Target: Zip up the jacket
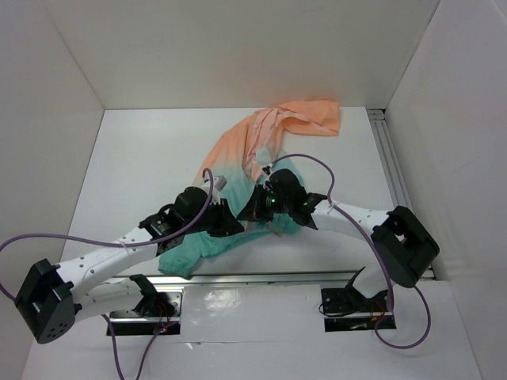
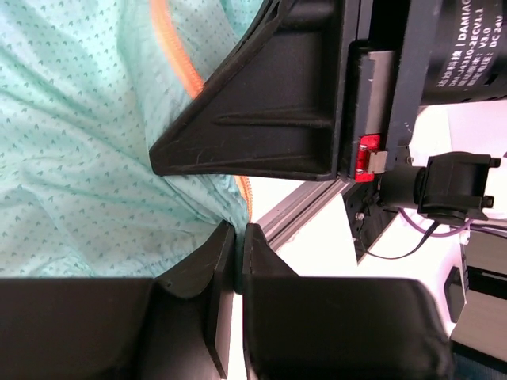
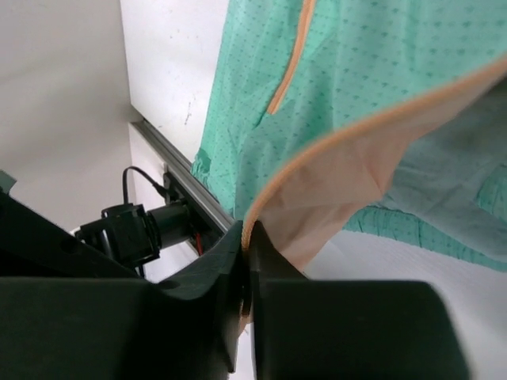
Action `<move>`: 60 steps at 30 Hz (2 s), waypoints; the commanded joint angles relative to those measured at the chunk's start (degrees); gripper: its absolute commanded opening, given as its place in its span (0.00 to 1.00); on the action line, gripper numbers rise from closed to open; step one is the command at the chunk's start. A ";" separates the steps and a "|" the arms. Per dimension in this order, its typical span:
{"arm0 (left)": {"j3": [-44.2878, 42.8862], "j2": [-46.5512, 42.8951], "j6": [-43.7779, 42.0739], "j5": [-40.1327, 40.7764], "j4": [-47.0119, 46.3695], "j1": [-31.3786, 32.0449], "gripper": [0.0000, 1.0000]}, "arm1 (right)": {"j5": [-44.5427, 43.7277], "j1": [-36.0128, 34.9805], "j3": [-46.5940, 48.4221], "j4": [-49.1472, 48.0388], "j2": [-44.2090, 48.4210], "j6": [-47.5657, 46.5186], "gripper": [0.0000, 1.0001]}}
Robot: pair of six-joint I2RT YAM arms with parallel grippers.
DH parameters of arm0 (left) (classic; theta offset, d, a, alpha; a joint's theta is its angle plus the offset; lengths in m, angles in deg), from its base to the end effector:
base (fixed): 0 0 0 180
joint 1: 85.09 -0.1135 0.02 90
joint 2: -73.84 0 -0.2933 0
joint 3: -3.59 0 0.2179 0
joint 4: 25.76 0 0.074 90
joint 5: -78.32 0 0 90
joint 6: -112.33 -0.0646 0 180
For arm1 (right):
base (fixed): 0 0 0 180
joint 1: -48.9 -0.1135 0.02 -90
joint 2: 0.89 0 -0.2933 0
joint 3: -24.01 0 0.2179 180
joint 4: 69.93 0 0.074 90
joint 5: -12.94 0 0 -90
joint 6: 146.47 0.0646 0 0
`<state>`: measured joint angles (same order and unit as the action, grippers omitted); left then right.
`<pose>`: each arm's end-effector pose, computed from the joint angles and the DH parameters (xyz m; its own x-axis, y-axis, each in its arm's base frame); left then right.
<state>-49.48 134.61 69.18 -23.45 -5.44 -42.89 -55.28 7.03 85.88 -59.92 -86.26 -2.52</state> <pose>0.1496 -0.1534 0.2758 -0.8151 -0.2250 -0.5338 0.2871 0.6435 -0.7096 0.2133 0.2233 0.2450 -0.9293 0.1753 -0.3251 -0.1679 0.5833 0.7947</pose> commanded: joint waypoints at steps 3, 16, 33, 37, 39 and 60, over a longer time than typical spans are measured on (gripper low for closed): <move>-1.50 0.31 0.52 -0.97 -1.53 0.26 0.00 | -6.91 0.03 3.76 8.86 4.32 -4.11 0.30; -1.15 2.51 -1.15 5.35 7.25 -8.17 0.00 | -22.30 1.70 1.06 29.80 18.47 -10.89 0.57; -11.96 -0.48 -3.78 2.72 15.88 -18.64 0.00 | -22.49 1.70 9.57 32.87 -4.19 -30.66 0.57; -10.73 -0.48 -3.26 0.79 14.82 -18.64 0.00 | -23.19 1.09 10.36 33.57 -5.43 -32.06 0.57; -10.20 -0.48 -2.73 0.78 14.82 -18.64 0.00 | -23.19 0.48 10.36 34.18 -5.95 -33.03 0.55; -10.20 1.72 -2.73 -1.94 12.71 -18.64 0.00 | -23.37 -4.54 14.76 37.44 -11.76 -35.67 0.46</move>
<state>-59.81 136.44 66.15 -23.99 9.45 -61.27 -78.82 3.27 98.25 -24.53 -97.80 -37.56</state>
